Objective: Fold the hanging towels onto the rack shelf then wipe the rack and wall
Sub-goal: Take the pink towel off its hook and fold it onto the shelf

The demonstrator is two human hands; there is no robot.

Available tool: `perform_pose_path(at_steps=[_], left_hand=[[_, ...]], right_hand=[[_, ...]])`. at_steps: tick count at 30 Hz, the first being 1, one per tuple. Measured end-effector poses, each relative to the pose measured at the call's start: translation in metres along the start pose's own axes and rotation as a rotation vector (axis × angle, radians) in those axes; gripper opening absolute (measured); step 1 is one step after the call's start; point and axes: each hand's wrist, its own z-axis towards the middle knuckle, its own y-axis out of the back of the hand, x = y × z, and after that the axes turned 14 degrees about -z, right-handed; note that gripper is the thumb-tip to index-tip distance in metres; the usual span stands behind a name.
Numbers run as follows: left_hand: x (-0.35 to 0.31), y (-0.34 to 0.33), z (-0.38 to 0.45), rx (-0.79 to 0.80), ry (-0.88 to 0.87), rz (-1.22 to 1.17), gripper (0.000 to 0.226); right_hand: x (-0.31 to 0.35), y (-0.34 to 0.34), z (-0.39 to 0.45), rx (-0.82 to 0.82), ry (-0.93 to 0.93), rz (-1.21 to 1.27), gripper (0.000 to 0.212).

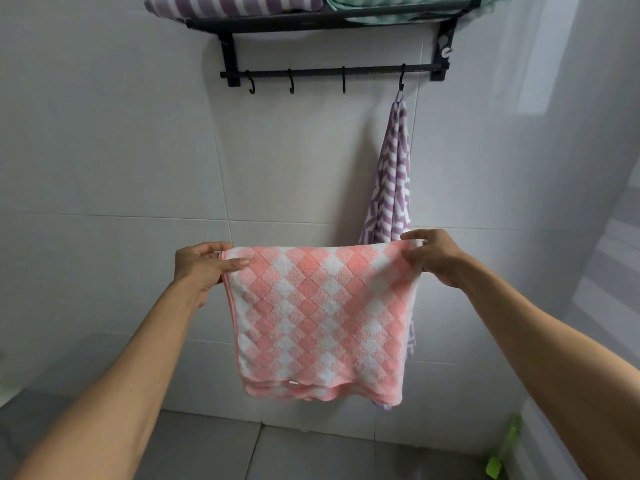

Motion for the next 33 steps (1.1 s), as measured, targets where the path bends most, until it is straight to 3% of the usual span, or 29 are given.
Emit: perform_pose_path(at_steps=[4, 8, 10, 12, 15, 16, 18, 20, 23, 26, 27, 30, 33], left_hand=[[-0.001, 0.007, 0.003, 0.089, 0.017, 0.119, 0.05], [0.008, 0.016, 0.008, 0.072, -0.026, 0.306, 0.05], [0.006, 0.016, 0.01, 0.104, -0.042, 0.326, 0.042], [-0.009, 0.016, 0.013, 0.154, -0.087, 0.214, 0.034], [-0.028, 0.027, 0.014, 0.341, -0.06, -0.147, 0.049], [-0.023, 0.028, 0.01, 0.408, -0.01, -0.175, 0.066], [0.004, 0.029, -0.005, 0.388, 0.148, -0.074, 0.087], [0.028, 0.023, -0.018, 0.25, 0.213, -0.031, 0.073], [0.029, 0.027, -0.006, 0.097, 0.27, -0.14, 0.052], [0.021, 0.036, -0.007, 0.322, 0.418, -0.137, 0.079], [0.029, 0.037, -0.011, 0.344, 0.443, -0.085, 0.085], [0.048, 0.038, -0.012, 0.224, 0.448, -0.079, 0.071], [0.046, 0.041, -0.011, 0.317, 0.486, -0.191, 0.071]], right_hand=[[0.001, 0.002, 0.0, 0.062, 0.025, -0.174, 0.063], [0.002, -0.002, -0.001, -0.016, 0.075, -0.426, 0.013], [0.001, 0.0, 0.002, 0.033, 0.098, -0.382, 0.013], [0.006, 0.01, 0.008, 0.086, 0.091, -0.108, 0.011], [0.016, 0.023, 0.008, 0.179, 0.124, 0.37, 0.048], [0.013, 0.021, 0.005, 0.223, 0.117, 0.361, 0.068], [-0.007, 0.0, -0.007, 0.338, 0.057, 0.192, 0.101], [-0.03, -0.021, -0.013, 0.381, -0.006, 0.172, 0.113], [-0.04, -0.037, -0.018, 0.346, -0.098, 0.326, 0.09], [-0.042, -0.041, -0.029, 0.505, -0.125, 0.458, 0.052], [-0.046, -0.045, -0.033, 0.541, -0.131, 0.438, 0.054], [-0.058, -0.054, -0.04, 0.489, -0.179, 0.483, 0.063], [-0.06, -0.057, -0.042, 0.545, -0.2, 0.591, 0.06]])
